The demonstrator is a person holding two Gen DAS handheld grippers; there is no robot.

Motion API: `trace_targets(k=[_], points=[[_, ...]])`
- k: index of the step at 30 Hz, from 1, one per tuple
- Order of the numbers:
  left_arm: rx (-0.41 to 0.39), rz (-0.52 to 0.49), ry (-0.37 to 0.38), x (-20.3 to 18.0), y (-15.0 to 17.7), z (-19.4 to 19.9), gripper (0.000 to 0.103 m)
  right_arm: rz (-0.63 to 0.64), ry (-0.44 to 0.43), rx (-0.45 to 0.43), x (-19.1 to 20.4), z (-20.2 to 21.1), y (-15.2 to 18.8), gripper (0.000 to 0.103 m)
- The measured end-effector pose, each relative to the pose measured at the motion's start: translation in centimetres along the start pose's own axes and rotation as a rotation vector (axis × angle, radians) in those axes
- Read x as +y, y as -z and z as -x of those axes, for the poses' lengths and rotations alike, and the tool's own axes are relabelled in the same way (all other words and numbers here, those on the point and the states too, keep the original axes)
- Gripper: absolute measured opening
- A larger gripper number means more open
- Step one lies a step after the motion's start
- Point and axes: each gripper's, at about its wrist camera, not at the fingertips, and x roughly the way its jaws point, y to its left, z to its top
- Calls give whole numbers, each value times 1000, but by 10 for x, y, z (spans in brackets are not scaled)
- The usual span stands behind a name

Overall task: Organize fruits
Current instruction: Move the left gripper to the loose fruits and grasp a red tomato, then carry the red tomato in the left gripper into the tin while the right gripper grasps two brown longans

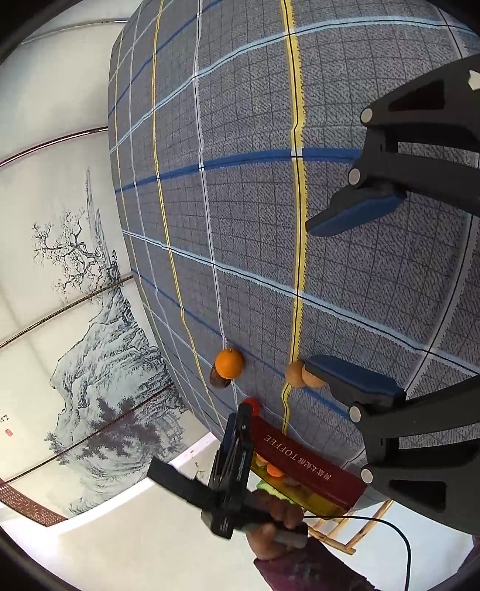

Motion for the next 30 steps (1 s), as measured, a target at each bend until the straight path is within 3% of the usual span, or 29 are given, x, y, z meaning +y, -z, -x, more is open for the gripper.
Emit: trace_targets(k=[6, 9, 11, 15, 19, 24, 27, 30], points=[[30, 9, 1, 6, 4, -18, 46, -8, -6, 13, -3, -3, -1, 66], [18, 11, 12, 5, 7, -17, 33, -11, -6, 19, -3, -4, -1, 66], [8, 17, -4, 2, 8, -15, 33, -12, -3, 24, -3, -6, -2, 66], [-83, 65, -45, -16, 22, 12, 32, -14, -2, 25, -4, -6, -1, 66], [-158, 166, 6, -32, 45, 48, 32, -3, -14, 44, -2, -8, -2, 67], [-222, 212, 73, -58, 76, 88, 33, 92, -54, 104, 20, -14, 0, 68], [-242, 231, 80, -68, 92, 105, 33, 143, -98, 136, 41, -22, -1, 68], [-262, 260, 88, -69, 107, 120, 33, 221, -72, 154, 60, -34, -3, 67]])
